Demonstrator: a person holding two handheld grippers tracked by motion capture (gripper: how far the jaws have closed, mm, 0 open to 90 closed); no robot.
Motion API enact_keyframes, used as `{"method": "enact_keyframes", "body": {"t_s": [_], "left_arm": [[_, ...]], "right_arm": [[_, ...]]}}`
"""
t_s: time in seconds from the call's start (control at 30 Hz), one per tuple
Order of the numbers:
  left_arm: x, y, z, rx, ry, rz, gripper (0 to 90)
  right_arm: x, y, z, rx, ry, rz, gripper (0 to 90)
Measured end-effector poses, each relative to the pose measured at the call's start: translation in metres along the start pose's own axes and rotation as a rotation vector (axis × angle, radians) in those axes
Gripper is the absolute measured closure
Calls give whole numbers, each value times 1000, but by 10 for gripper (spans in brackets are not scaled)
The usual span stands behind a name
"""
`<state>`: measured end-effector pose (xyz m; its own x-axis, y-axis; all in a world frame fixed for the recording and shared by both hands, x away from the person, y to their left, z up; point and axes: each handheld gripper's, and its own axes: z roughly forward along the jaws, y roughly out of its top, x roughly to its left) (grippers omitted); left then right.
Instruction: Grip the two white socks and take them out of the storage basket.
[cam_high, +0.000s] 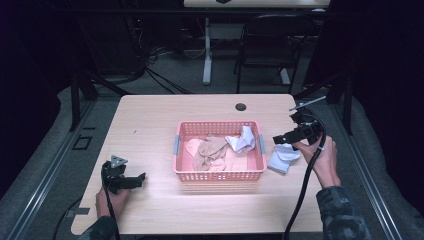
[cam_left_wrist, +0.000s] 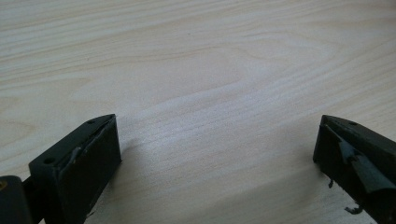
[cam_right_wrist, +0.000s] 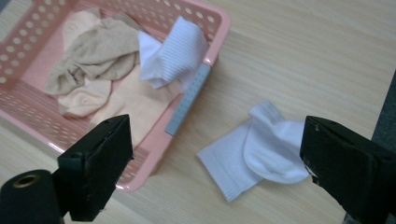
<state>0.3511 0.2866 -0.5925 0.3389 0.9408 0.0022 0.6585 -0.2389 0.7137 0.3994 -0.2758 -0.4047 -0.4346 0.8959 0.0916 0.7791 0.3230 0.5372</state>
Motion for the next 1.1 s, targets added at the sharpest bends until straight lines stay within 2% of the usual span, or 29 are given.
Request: {"method": "enact_keyframes", "body": {"t_s": [0.07, 0.1, 0.2, 0.23, 0.3, 0.43, 0.63, 0.7, 0.9, 0.97, 1.1], "left_arm": [[0, 0, 0, 0, -2, -1, 4], [0, 0, 0, 0, -1, 0, 4], [0, 0, 0, 0, 0, -1, 4], [0, 0, 0, 0, -2, -2, 4], [0, 0, 0, -1, 0, -1, 4], [0, 0, 0, 0, -1, -1, 4], [0, 0, 0, -1, 0, -1, 4], [0, 0, 0, 0, 0, 0, 5], [0, 0, 0, 1, 2, 2, 5], [0, 0, 0, 1, 2, 3, 6], [0, 0, 0, 0, 1, 2, 6]], "right_arm": [[3, 5, -2, 4, -5, -13, 81], [11, 17, -5, -7, -11, -39, 79], [21, 30, -7, -8, -7, -66, 83], [27, 39, -4, 6, -4, -88, 85], [30, 41, -3, 4, 1, -89, 88], [38, 53, 10, 41, 7, -114, 97], [52, 66, 28, 61, 20, -143, 117], [57, 71, 37, 81, 39, -162, 126], [64, 76, 52, 101, 67, -168, 135], [65, 78, 57, 111, 64, -182, 139], [67, 80, 69, 135, 72, -174, 148]]}}
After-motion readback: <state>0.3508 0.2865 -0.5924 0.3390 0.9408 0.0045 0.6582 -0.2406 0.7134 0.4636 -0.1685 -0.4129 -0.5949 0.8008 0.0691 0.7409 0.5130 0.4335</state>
